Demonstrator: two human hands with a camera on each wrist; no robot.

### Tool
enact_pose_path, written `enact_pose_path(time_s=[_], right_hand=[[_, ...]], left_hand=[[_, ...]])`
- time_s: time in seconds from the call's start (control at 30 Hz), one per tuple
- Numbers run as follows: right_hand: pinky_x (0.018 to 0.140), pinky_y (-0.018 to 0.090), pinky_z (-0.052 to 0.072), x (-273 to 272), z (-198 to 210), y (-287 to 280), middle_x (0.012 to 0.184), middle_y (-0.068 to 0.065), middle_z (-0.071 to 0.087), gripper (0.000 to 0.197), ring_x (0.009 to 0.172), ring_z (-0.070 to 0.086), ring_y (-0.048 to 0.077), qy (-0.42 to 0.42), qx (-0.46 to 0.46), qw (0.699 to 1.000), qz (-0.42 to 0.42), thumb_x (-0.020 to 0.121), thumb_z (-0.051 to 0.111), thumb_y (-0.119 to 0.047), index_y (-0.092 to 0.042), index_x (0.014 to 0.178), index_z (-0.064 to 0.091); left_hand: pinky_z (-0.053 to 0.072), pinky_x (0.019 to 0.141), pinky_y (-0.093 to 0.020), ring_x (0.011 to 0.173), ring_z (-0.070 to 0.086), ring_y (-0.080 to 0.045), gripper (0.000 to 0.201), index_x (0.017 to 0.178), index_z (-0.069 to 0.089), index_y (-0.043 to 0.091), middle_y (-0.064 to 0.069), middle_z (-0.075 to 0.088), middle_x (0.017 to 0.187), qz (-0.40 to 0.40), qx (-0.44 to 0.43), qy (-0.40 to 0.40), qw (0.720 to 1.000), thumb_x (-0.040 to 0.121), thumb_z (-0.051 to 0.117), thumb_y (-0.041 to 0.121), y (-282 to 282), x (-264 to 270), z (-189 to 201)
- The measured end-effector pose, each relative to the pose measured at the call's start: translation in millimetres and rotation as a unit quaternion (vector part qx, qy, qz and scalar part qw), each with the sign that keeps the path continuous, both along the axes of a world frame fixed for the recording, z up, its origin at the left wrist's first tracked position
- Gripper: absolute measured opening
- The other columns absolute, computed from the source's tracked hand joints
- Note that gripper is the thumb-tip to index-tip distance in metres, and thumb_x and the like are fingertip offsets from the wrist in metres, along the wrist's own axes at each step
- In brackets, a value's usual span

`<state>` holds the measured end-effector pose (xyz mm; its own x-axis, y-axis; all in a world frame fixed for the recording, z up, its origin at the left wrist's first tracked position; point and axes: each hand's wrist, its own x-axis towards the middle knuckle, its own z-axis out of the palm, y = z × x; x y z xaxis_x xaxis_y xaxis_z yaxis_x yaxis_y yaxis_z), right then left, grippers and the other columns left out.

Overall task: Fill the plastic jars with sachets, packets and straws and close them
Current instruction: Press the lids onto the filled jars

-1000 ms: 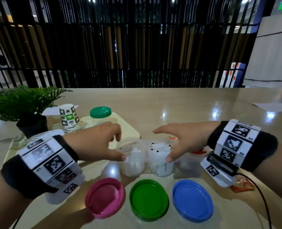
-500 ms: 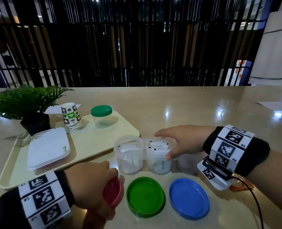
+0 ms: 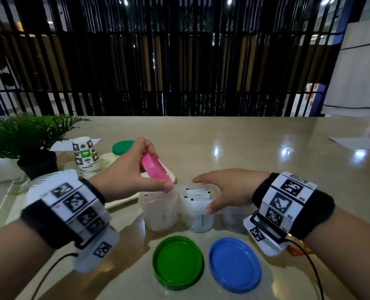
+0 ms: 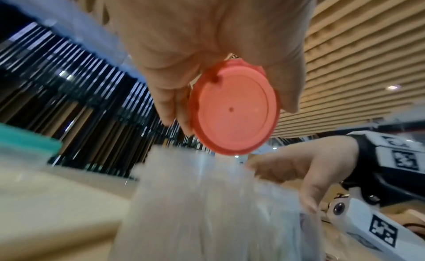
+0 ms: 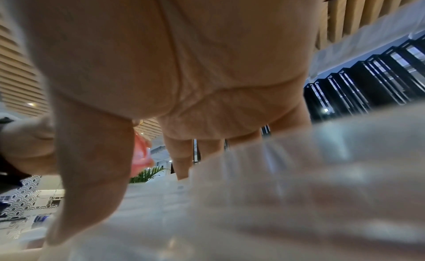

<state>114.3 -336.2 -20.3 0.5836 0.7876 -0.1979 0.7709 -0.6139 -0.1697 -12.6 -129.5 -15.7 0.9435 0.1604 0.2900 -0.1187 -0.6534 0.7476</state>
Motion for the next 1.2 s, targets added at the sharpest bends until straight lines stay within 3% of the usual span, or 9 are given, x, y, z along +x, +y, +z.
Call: enact_pose_path(time_s=[0.27,0.4,0.53,0.63,0.77,0.93,1.03,1.13,1.2], right_hand=[[0.108,0.041,0.036,4.2,-1.3,1.5,0.148,-0.014,0.039,0.086,0.133,0.041,0.016,0.011,-0.003,1.0,-0.006,0.074,0.074,-0.05,-0.043,0.145,0.026],[0.107,0.042,0.037,4.8,-0.6,2.5,0.146,-0.014,0.042,0.086,0.13,0.043,0.017,0.019,-0.005,1.0,-0.009,0.073,0.075,-0.049,-0.043,0.144,0.027],[0.106,0.043,0.037,4.3,1.9,3.4,0.145,-0.012,0.043,0.086,0.129,0.043,0.017,0.021,-0.011,1.0,-0.007,0.074,0.076,-0.047,-0.042,0.144,0.028],[0.106,0.043,0.038,4.2,2.3,3.2,0.146,-0.012,0.042,0.087,0.129,0.044,0.018,0.021,-0.013,1.0,-0.005,0.073,0.076,-0.047,-0.041,0.144,0.028],[0.106,0.042,0.038,3.5,3.0,2.5,0.145,-0.012,0.043,0.086,0.129,0.044,0.018,0.024,-0.008,1.0,-0.011,0.072,0.077,-0.047,-0.042,0.144,0.028],[0.105,0.042,0.038,2.0,2.6,2.5,0.144,-0.012,0.044,0.085,0.127,0.045,0.018,0.023,-0.003,1.0,-0.016,0.073,0.077,-0.046,-0.042,0.143,0.029],[0.105,0.042,0.038,0.3,3.5,1.2,0.145,-0.011,0.043,0.084,0.128,0.044,0.018,0.025,-0.003,1.0,-0.017,0.075,0.076,-0.043,-0.04,0.144,0.029],[0.106,0.043,0.038,0.1,4.1,1.2,0.145,-0.011,0.044,0.084,0.128,0.044,0.018,0.023,-0.004,1.0,-0.016,0.075,0.076,-0.044,-0.041,0.144,0.029],[0.106,0.042,0.037,-0.4,4.5,1.8,0.145,-0.011,0.044,0.084,0.128,0.044,0.018,0.023,-0.005,1.0,-0.015,0.075,0.076,-0.044,-0.04,0.144,0.028]], left_hand=[[0.055,0.073,-0.036,0.098,0.059,-0.018,0.08,0.096,0.043,0.025,-0.001,0.055,0.111,0.024,0.026,0.065,0.997,0.038,0.084,0.062,12.7,22.8,-35.8],[0.049,0.078,-0.015,0.101,0.054,-0.006,0.091,0.118,0.042,0.035,0.008,0.051,0.113,0.016,0.109,0.127,0.986,0.039,0.074,0.069,17.6,14.7,-31.6],[0.043,0.089,-0.02,0.111,0.044,-0.013,0.103,0.144,0.03,0.036,0.006,0.036,0.123,-0.015,0.266,0.214,0.94,0.056,0.076,0.062,12.2,19.8,-17.5],[0.047,0.094,-0.028,0.113,0.041,-0.017,0.089,0.146,0.028,0.032,0.003,0.034,0.126,-0.03,0.317,0.284,0.905,0.074,0.08,0.041,6.2,28.2,-5.6],[0.048,0.092,-0.031,0.118,0.043,-0.02,0.093,0.145,0.024,0.038,0.005,0.035,0.135,-0.066,0.368,0.356,0.856,0.072,0.082,0.033,-1.1,37.6,11.5],[0.042,0.101,-0.039,0.124,0.046,-0.022,0.103,0.146,0.029,0.029,0.0,0.04,0.139,0.007,0.424,0.329,0.844,0.062,0.05,0.086,-16.0,39.6,16.3],[0.044,0.088,-0.032,0.112,0.051,-0.02,0.086,0.139,0.041,0.026,0.0,0.046,0.132,0.036,0.487,0.317,0.813,0.073,0.054,0.079,-23.4,39.0,11.3],[0.044,0.1,-0.033,0.123,0.042,-0.015,0.078,0.144,0.033,0.037,0.008,0.036,0.141,-0.047,0.415,0.304,0.856,0.078,0.073,0.05,-21.8,35.2,17.2],[0.038,0.107,-0.034,0.133,0.035,-0.015,0.087,0.148,0.026,0.035,0.009,0.029,0.148,-0.056,0.394,0.294,0.869,0.076,0.073,0.054,-19.8,32.1,17.7]])
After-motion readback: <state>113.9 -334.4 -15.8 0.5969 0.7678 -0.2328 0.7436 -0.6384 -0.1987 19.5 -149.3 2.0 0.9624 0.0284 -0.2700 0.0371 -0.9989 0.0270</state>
